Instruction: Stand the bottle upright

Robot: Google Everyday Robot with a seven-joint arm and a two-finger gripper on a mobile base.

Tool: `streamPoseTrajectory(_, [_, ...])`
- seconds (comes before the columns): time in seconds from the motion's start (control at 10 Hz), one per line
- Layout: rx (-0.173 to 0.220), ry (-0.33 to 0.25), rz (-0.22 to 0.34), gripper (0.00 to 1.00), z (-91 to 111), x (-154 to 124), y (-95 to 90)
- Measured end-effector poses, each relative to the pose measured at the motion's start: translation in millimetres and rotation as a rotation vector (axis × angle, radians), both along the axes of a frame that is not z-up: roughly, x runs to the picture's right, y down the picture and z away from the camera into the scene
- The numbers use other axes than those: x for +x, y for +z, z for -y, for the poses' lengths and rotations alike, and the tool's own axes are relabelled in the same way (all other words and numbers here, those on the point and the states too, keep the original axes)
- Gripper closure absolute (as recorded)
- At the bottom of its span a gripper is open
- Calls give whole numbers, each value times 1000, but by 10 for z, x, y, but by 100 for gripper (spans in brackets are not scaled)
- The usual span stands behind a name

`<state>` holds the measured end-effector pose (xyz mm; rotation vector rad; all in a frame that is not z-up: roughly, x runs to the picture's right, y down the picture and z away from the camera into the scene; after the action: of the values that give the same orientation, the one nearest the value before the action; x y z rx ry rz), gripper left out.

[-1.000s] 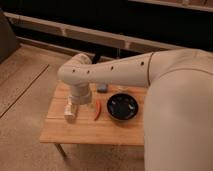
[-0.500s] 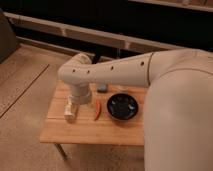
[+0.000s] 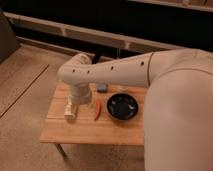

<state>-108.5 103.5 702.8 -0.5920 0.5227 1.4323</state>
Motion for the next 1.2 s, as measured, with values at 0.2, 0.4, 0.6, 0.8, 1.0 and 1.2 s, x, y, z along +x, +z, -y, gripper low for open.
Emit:
streamPoseTrajectory(0.2, [0,0,0,35,0,0,0])
streamPoseTrajectory(0.4, [0,0,0,35,0,0,0])
streamPoseTrajectory(0.6, [0,0,0,35,0,0,0])
streamPoseTrajectory(0.8, [0,0,0,35,0,1,0])
streamPoseTrajectory(1.0, [30,7,-3,35,45,8,18])
streamPoseTrajectory(1.2, [193,15,20,35,421,-24,11])
